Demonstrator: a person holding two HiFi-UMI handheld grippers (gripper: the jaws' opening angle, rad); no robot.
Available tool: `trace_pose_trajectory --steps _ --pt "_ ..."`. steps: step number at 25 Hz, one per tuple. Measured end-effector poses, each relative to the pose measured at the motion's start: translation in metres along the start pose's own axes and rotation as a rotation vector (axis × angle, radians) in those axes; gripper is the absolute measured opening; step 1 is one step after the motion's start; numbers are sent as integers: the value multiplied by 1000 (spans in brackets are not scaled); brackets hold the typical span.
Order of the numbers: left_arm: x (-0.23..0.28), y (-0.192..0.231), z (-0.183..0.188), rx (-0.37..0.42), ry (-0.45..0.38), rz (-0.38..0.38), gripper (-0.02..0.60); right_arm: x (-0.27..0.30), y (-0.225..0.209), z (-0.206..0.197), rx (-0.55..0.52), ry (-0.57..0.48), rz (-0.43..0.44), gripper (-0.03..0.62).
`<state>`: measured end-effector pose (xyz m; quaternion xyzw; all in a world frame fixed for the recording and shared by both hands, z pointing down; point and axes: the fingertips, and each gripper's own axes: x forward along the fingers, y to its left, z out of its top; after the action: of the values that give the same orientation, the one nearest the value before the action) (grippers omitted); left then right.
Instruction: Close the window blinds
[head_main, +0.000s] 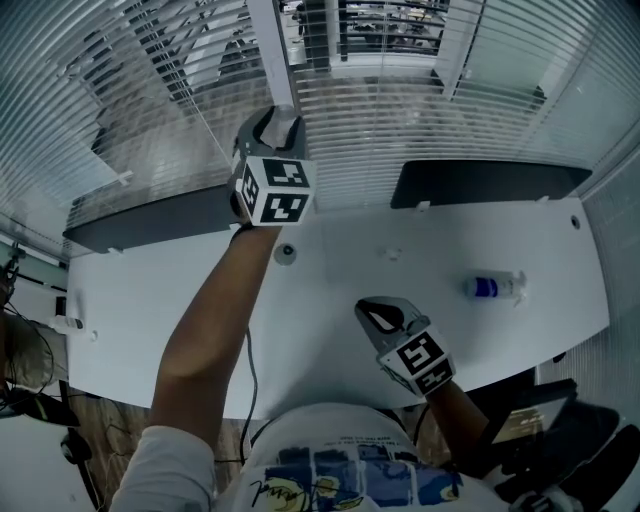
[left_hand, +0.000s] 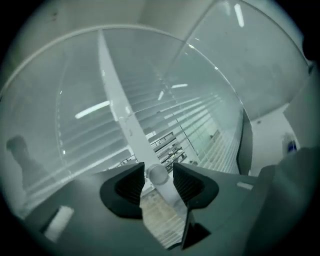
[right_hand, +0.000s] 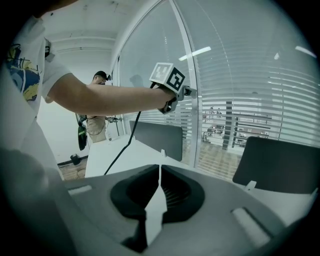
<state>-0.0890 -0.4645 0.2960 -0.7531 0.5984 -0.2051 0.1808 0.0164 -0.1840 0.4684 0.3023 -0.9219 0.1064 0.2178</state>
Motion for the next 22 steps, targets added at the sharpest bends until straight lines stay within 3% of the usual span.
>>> trace_pose_trajectory --steps 7,14,18,22 --pt "5 -16 -6 637 40 10 169 -1 2 -1 0 -1 6 12" --pt "15 -14 -17 1029 116 31 164 1 6 -2 3 1 9 12" --pt "20 -16 -19 1100 129 38 138 0 1 -5 3 8 4 12" --pt "21 -15 -18 1048 132 38 118 0 3 -4 8 2 8 12"
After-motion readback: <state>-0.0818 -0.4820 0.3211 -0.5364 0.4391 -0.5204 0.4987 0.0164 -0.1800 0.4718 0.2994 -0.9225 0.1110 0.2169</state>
